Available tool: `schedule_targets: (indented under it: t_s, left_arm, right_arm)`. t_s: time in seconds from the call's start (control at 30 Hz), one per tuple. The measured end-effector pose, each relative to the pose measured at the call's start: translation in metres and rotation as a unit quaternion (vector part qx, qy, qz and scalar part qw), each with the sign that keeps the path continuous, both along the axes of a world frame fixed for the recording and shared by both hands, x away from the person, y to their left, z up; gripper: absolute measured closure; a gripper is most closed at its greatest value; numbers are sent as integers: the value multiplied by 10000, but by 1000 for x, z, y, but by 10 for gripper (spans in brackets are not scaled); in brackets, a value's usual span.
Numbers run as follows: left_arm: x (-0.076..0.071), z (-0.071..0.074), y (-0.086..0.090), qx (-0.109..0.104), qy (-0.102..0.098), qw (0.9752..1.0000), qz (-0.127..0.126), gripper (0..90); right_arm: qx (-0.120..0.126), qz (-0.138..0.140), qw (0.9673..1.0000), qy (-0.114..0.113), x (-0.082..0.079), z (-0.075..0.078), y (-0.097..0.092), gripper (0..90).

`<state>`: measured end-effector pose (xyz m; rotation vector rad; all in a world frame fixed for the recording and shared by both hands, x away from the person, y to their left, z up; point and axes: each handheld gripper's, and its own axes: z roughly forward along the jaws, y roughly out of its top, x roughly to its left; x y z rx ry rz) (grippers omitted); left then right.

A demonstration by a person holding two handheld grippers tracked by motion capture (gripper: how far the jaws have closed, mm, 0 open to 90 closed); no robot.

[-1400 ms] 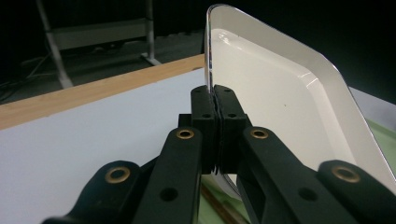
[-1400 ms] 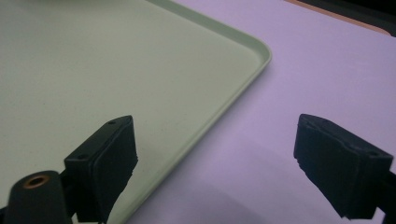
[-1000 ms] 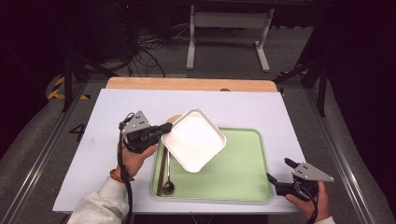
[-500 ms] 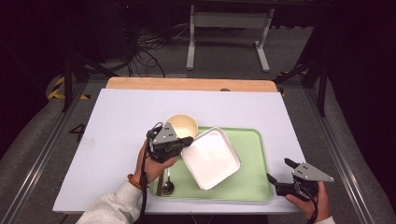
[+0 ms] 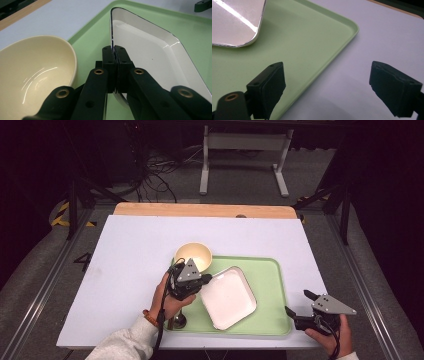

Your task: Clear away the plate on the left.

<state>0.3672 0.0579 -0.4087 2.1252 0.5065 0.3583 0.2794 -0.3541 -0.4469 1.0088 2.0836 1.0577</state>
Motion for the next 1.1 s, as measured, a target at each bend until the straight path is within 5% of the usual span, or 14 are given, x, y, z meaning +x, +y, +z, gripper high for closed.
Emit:
schedule_targets:
  t_s: [0.5, 1.1]
  left_arm:
    - [7, -18, 5, 130, 315, 9994, 20, 869]
    - [8, -25, 3, 393, 376, 9985, -32, 883]
  right_arm:
    - [-48, 67, 10000, 55, 2, -1, 3, 137]
    - [-49, 88, 9999, 26, 2, -1, 4, 137]
